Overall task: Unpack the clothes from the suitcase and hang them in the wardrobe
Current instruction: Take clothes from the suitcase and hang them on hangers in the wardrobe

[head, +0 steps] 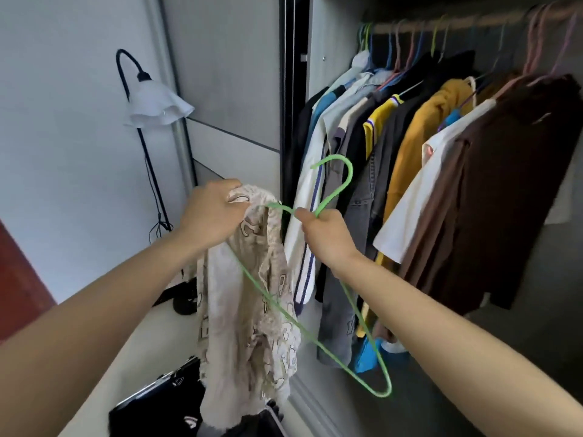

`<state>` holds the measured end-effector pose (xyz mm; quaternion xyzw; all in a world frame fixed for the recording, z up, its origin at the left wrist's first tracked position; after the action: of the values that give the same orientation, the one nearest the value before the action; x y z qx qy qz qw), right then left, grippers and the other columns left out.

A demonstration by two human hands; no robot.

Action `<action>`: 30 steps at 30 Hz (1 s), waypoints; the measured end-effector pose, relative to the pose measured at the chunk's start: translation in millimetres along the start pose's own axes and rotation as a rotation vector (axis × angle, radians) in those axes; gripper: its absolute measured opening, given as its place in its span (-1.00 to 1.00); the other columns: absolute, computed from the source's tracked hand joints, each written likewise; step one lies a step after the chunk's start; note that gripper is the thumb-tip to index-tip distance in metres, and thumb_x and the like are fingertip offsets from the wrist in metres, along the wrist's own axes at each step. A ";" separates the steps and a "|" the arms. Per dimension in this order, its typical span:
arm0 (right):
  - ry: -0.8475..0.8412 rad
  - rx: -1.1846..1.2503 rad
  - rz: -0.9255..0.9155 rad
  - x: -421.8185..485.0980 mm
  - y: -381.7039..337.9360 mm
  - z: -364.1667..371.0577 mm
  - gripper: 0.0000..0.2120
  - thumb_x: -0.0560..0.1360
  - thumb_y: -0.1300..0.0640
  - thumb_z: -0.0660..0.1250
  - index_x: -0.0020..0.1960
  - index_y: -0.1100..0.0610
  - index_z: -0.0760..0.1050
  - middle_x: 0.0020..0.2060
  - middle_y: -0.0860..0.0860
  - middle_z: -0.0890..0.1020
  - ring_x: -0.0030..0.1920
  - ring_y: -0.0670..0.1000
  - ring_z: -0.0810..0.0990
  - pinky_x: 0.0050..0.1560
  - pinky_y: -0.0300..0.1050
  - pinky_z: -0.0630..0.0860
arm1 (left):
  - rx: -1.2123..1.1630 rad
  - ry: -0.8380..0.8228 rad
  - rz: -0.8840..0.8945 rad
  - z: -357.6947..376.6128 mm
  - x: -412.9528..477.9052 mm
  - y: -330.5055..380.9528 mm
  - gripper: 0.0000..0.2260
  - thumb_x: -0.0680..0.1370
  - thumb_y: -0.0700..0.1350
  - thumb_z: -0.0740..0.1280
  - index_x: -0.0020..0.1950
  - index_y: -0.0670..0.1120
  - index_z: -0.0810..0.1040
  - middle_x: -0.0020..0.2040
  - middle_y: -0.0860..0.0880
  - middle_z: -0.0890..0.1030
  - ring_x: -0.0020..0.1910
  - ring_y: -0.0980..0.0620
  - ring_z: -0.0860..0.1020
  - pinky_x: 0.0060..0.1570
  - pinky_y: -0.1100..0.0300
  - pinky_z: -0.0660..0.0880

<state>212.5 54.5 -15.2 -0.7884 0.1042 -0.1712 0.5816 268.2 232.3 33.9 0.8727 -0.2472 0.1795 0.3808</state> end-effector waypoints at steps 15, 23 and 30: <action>-0.395 0.115 -0.177 -44.9 -34.7 109.4 -0.67 0.58 0.13 0.20 -0.34 0.21 0.38 -0.51 0.09 0.27 -0.51 0.01 0.20 -0.46 -0.15 0.13 | 0.472 -0.353 -0.031 -59.3 -56.5 -85.9 -0.57 0.31 -0.05 0.43 0.14 -0.03 0.41 -0.04 0.04 0.53 0.07 -0.03 0.47 0.16 0.02 0.30; -0.952 -0.034 0.039 -27.5 7.9 121.0 -0.78 0.59 0.24 0.17 0.03 0.16 0.60 -0.09 0.08 0.68 -0.09 0.00 0.63 -0.08 -0.13 0.54 | 0.169 -0.171 -0.052 -105.7 -78.2 -92.4 -0.64 0.32 -0.44 0.25 -0.38 0.02 0.30 -0.50 0.12 0.42 -0.48 0.22 0.35 -0.49 0.35 0.16; -0.959 -0.334 -0.289 -62.4 9.5 194.8 -0.71 0.46 -0.08 0.45 -0.30 0.07 0.50 -0.31 0.09 0.61 -0.25 0.00 0.64 -0.32 -0.28 0.41 | 0.145 -0.162 -0.072 -130.0 -88.6 -90.1 -0.79 0.28 -0.50 0.22 -0.30 -0.21 0.37 -0.46 0.08 0.35 -0.49 0.19 0.30 -0.48 0.35 0.18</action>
<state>231.6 246.0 -85.0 -0.8664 -0.2575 0.1495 0.4010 231.1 409.4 21.5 0.9179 -0.2318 0.1121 0.3018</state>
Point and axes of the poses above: each hand's wrist, its own x-axis towards the middle knuckle, its own z-axis out of the palm, y = z × x, the point moved 2 cm from there along x, towards the middle knuckle
